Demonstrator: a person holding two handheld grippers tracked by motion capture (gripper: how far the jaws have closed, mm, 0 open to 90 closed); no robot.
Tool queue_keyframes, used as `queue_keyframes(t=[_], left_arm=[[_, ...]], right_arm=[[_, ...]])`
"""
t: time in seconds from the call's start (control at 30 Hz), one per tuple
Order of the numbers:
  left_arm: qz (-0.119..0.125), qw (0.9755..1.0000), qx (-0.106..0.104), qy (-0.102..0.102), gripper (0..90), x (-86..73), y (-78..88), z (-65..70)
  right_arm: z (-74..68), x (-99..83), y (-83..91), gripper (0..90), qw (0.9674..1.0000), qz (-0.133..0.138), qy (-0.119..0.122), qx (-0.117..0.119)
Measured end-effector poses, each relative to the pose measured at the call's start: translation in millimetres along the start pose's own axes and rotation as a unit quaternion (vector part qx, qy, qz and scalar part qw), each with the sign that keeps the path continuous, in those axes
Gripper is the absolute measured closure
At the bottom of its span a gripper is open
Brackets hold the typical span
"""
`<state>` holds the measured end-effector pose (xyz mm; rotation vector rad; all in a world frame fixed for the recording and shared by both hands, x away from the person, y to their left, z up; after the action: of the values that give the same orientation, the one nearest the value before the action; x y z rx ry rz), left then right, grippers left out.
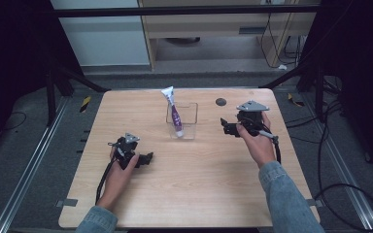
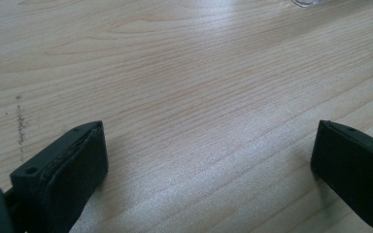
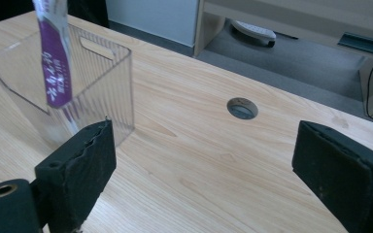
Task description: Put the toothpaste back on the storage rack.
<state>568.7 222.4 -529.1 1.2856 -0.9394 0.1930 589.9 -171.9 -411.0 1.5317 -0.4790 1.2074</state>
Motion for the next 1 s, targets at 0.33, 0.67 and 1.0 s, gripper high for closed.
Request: queue_keyframes(t=[0.33,0.67,1.0], left_arm=[[0.0,1.0,0.0,0.0,0.0,0.0,0.0,0.1],[0.0,1.0,0.0,0.001,0.0,0.0,0.0,0.1],[0.0,1.0,0.001,0.001,0.0,-0.1,0.1,0.2]], right_arm=[[10.8,-15.7,5.3,10.5,0.9999,-0.008,0.003,-0.008],[27.4,-37.4,4.5,12.0,0.9995,-0.018,-0.02,-0.015],[28.9,-57.9,-2.5,12.1,0.9989,-0.034,-0.028,-0.014]])
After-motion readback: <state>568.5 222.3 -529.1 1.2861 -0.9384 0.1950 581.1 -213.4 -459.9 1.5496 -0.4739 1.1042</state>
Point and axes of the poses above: each handheld gripper's, and its own axes: y roughly backward along the jaws, x roughly out of its top, z roughly to its right, the point moved 3 cm from there along -y, roughly forward along the jaws, and after that the axes turned 2 degrees about -z, right-handed, at the moved point
